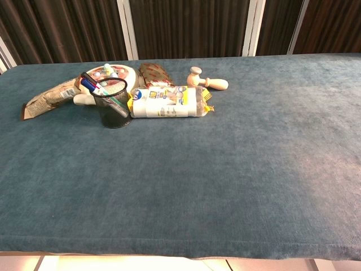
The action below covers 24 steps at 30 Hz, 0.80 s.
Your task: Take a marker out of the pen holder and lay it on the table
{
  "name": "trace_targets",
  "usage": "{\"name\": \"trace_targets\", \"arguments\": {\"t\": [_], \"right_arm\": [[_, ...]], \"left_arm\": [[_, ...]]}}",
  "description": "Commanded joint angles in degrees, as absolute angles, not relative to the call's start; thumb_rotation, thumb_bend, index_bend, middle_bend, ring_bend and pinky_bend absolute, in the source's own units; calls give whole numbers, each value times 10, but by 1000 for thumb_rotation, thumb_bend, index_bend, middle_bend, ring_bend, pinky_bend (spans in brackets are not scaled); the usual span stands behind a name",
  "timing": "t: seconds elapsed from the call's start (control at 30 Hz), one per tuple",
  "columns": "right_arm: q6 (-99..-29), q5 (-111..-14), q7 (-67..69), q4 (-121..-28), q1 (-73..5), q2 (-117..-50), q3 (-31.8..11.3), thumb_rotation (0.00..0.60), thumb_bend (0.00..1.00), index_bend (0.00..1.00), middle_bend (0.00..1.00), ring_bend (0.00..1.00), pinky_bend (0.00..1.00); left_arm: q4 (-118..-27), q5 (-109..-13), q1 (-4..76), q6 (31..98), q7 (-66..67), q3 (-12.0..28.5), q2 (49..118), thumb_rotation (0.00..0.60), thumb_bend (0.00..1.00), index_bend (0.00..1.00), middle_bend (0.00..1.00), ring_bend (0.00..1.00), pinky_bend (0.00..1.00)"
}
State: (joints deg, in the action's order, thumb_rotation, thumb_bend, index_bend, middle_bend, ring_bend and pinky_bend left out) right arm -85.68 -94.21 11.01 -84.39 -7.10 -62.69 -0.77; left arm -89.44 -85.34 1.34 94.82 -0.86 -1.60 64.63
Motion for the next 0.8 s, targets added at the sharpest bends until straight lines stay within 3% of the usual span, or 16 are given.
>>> {"name": "trace_targets", "arguments": {"t": [0.03, 0.3, 0.43, 0.6, 0.8], "right_arm": [[-855, -943, 110, -842, -73, -628, -7, 600, 47, 0, 14, 0, 0], [-863, -946, 109, -846, -74, -625, -10, 600, 47, 0, 14, 0, 0], [-861, -948, 101, -852, -77, -624, -10, 600, 48, 0, 14, 0, 0], [-858, -952, 87, -866, -81, -619, -11, 600, 48, 0, 14, 0, 0], [-852, -948, 81, -872, -84, -618, -11, 600, 48, 0, 14, 0, 0]], "left_arm": [[-899, -855, 11, 946, -4, -14, 644, 600, 308, 136, 135, 68, 61], [-902, -905, 57, 919, 18, 11, 655, 600, 333, 180, 173, 102, 74], [-890, -933, 121, 876, 22, 44, 668, 600, 401, 253, 248, 174, 148], [-827, -942, 213, 811, 23, 96, 713, 600, 408, 311, 288, 209, 197], [-753, -947, 272, 773, 5, 117, 761, 600, 402, 363, 330, 231, 223]]}}
